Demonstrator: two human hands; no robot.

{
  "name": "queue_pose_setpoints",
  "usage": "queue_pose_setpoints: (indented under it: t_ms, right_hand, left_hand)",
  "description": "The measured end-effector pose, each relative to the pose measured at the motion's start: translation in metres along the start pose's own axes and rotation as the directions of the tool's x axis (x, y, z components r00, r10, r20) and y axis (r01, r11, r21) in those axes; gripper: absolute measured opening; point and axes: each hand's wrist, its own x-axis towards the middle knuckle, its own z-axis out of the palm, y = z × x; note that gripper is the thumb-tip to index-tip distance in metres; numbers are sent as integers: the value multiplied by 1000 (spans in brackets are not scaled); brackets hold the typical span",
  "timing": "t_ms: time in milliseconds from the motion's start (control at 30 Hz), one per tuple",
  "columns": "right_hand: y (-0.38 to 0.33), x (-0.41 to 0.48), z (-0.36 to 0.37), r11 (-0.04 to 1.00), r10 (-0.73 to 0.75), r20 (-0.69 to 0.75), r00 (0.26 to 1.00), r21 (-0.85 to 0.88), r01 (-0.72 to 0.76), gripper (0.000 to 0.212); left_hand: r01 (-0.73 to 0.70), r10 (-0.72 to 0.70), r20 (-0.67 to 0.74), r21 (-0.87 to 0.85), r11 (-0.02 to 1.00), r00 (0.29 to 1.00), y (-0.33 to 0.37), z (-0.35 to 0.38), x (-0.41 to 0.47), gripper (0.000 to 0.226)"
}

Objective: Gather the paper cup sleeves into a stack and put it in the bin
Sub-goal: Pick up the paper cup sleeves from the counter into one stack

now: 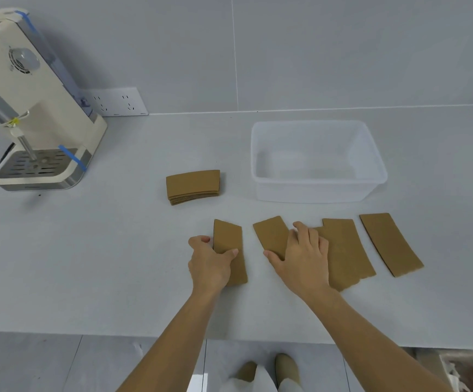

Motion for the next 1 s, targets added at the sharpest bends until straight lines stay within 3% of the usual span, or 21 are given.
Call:
queue_pose_setpoints:
  t_ms: [67, 200, 400, 633, 833, 1000]
  right_hand:
    - [-1, 1, -1, 1000, -4, -17, 1000, 4, 4, 61]
    - [-1, 2, -3, 999, 3, -21, 1000, 42, -2, 61]
    - [-6, 1, -14, 984, 6, 54, 999, 178, -15, 61]
    - [-9, 7, -30, 943, 67, 241, 968, 302, -141, 43]
    - [-11, 10, -37, 916, 42, 255, 966, 376, -139, 19]
    - [-14, 17, -53, 870, 16, 233, 972, 477, -128, 18]
  left_hand:
    - [-12, 14, 32, -56, 998, 999, -1, -1, -1, 49]
    - [-65, 70, 52, -98, 993, 996, 2, -6, -1, 22]
    - [14, 25, 143, -264, 964, 989, 10, -10, -4, 11]
    - [162, -21, 250, -561, 811, 968, 13, -9, -8, 29]
    - [268, 28, 378, -704, 657, 925, 11, -10, -8, 52]
    - [316, 31, 425, -718, 620, 905, 16, -14, -7, 38]
